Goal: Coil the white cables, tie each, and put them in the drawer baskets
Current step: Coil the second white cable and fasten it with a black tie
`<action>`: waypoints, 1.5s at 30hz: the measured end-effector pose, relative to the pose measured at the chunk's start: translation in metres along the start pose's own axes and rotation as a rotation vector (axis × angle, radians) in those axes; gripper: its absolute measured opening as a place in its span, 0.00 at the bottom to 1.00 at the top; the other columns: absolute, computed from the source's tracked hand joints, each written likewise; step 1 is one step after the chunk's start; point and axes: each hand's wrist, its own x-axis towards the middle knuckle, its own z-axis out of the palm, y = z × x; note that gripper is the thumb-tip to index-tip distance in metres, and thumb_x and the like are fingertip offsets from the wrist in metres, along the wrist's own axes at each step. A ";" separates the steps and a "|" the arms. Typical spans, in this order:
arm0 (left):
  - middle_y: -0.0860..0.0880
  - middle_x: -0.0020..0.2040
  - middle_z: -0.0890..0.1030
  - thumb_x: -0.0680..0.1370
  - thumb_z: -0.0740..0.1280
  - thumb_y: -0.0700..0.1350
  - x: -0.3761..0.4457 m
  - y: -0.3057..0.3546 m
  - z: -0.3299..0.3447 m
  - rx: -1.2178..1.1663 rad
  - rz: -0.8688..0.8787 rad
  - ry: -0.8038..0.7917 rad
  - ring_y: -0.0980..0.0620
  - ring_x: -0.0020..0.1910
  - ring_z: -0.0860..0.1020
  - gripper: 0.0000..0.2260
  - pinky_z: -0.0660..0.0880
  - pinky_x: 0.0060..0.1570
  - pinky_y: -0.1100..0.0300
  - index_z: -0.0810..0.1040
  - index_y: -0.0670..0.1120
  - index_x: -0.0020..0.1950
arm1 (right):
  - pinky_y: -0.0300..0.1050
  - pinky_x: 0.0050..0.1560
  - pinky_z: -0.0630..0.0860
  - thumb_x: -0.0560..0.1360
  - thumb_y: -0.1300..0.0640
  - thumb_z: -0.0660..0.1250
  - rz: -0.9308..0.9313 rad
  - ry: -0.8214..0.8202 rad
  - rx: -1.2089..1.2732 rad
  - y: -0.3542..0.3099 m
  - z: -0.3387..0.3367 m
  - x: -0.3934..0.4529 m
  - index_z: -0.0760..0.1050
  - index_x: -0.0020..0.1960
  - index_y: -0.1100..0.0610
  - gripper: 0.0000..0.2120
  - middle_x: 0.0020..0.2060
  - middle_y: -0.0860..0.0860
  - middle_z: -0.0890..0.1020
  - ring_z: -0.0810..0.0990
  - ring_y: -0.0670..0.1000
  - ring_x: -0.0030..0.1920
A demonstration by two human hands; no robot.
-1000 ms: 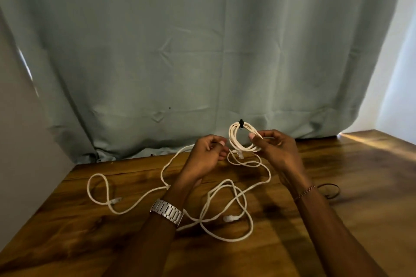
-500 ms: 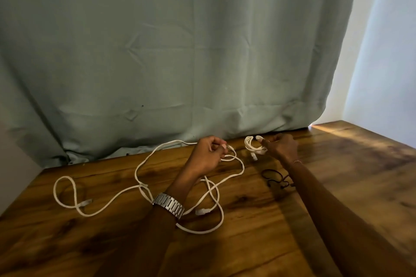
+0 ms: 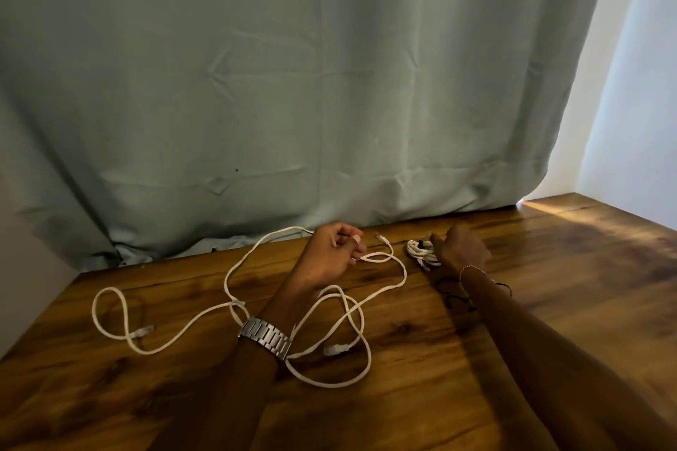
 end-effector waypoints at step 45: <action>0.49 0.29 0.66 0.82 0.60 0.59 -0.064 0.129 -0.216 0.167 0.281 0.182 0.54 0.27 0.62 0.22 0.63 0.29 0.62 0.70 0.46 0.35 | 0.31 0.34 0.69 0.82 0.49 0.65 -1.004 0.030 0.984 -0.274 -0.125 -0.150 0.81 0.51 0.59 0.13 0.38 0.48 0.80 0.74 0.41 0.35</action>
